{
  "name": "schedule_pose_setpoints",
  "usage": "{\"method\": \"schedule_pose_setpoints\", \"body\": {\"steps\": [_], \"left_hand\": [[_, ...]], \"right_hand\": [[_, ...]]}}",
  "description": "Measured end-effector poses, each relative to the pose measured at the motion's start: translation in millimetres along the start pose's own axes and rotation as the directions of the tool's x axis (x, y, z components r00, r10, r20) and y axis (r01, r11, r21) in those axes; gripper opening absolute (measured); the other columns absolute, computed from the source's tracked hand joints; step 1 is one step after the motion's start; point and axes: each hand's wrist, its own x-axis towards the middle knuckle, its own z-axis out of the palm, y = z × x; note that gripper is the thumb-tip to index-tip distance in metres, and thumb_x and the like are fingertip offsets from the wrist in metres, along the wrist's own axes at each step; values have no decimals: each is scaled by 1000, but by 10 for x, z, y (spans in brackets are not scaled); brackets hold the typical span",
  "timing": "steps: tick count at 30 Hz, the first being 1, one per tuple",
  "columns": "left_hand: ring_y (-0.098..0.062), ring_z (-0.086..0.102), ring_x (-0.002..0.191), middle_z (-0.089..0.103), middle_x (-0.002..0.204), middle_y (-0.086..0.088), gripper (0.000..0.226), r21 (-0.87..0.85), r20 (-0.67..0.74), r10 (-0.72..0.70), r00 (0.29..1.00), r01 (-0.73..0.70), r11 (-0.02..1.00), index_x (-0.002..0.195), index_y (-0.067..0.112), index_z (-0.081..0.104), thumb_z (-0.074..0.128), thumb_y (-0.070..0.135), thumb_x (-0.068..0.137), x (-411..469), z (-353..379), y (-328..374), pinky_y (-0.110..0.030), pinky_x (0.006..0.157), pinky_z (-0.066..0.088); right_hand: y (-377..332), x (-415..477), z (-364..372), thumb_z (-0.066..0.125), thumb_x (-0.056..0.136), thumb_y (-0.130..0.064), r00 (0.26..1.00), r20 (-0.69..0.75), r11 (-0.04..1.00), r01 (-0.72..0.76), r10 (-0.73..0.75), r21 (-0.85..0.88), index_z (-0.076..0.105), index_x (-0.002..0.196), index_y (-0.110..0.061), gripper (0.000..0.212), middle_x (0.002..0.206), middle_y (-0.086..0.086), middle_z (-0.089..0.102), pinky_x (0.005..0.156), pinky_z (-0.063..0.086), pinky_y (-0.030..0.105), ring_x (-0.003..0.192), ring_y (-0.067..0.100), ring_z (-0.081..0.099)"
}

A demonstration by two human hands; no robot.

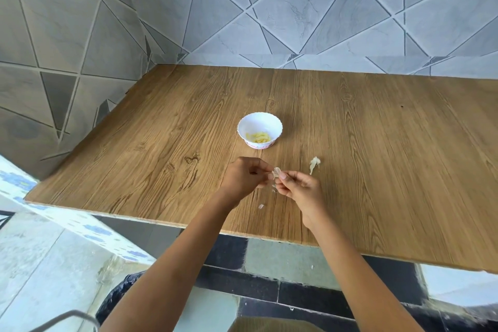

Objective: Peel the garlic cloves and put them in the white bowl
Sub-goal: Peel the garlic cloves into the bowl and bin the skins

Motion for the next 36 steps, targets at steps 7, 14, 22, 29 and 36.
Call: {"method": "schedule_pose_setpoints", "body": {"steps": [7, 14, 22, 29, 36], "left_hand": [[-17, 66, 75, 69, 78, -10, 21, -111, -28, -34, 999, 31, 993, 85, 10, 68, 73, -7, 75, -8, -25, -59, -27, 73, 58], [-10, 61, 70, 66, 78, 1, 27, 27, -76, 8, 997, -6, 1000, 80, 17, 67, 74, -6, 70, 9, -31, -106, -27, 74, 56], [-20, 66, 74, 70, 80, -8, 21, 1, -79, 54, 995, -54, 999, 77, 18, 68, 77, 1, 72, 49, -26, -148, -34, 76, 57], [-19, 60, 69, 66, 76, -15, 14, -115, -75, -25, 997, 16, 993, 83, 12, 68, 73, 0, 78, 69, -98, -187, -34, 73, 54], [-17, 59, 69, 65, 75, -8, 9, -56, -156, -73, 985, 65, 996, 82, 16, 71, 68, 7, 84, 144, -253, -271, -38, 71, 53]], "right_hand": [[30, 69, -37, 63, 89, -9, 998, -55, 981, -45, 35, -187, 67, 85, -3, 8, 67, 4, 64, 53, 52, 18, 55, 10, 59], [143, 144, -56, 76, 78, -20, 930, 14, 678, 277, -367, -681, 67, 69, -12, 15, 62, -9, 62, 52, 42, 15, 55, 3, 55], [14, 74, 50, 63, 89, -12, 995, 101, 951, 42, -11, -307, 69, 91, -5, 10, 78, 4, 69, 53, 49, 17, 62, 8, 60], [33, 119, -37, 64, 88, -13, 994, 63, 862, 112, -93, -494, 67, 79, -10, 11, 67, -3, 64, 50, 42, 17, 55, 3, 54], [212, 84, -83, 71, 82, -18, 890, 90, 457, 314, -447, -832, 65, 75, -16, 9, 70, -9, 65, 47, 38, 21, 60, 9, 58]]}}
